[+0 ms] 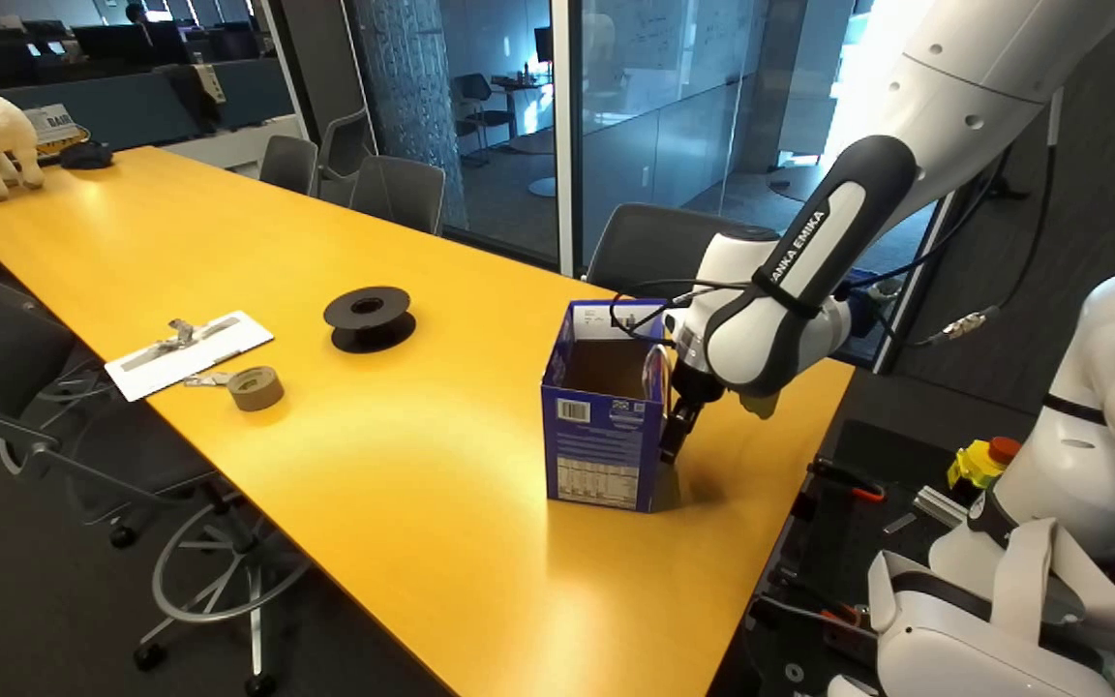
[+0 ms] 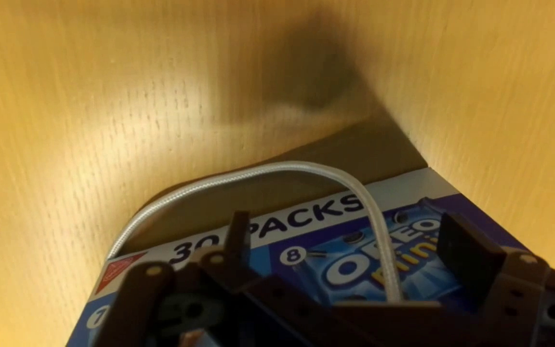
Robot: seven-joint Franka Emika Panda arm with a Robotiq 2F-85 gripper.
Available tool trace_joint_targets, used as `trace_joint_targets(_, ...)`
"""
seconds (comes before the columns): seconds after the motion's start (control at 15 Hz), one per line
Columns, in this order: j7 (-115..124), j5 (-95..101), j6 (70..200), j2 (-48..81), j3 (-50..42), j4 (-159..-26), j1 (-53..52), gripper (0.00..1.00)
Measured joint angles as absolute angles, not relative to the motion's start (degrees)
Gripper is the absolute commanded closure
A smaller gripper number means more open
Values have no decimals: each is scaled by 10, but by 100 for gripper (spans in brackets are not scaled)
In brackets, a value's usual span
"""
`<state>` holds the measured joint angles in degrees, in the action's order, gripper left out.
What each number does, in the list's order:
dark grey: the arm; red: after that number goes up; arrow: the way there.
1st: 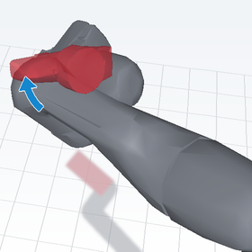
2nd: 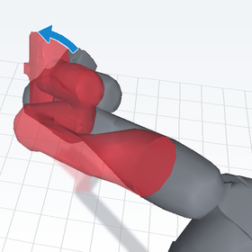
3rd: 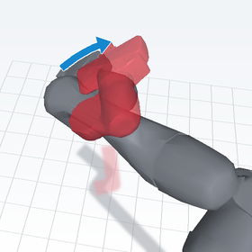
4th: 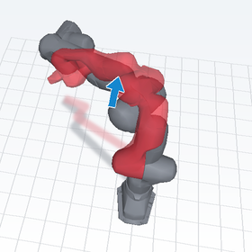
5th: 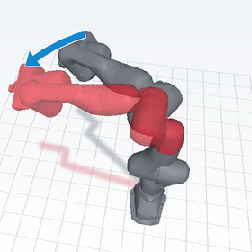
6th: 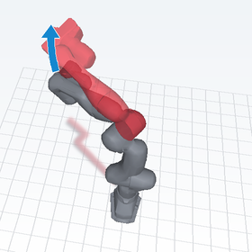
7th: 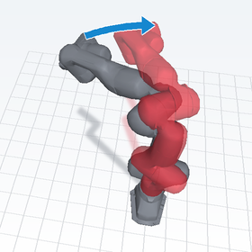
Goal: Put the strings inside the blue box.
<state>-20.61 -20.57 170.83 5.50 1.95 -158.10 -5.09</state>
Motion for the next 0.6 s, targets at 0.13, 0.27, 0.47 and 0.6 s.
trace_joint_targets(0.13, -204, -206, 1730, 69, 20, -1581, -52, 0)
trace_joint_targets(0.27, -204, -206, 1745, 78, 20, -1581, -53, 26)
trace_joint_targets(0.47, -204, -206, 1759, 86, 20, -1581, -54, 50)
trace_joint_targets(0.6, -204, -206, 1766, 89, 20, -1581, -54, 65)
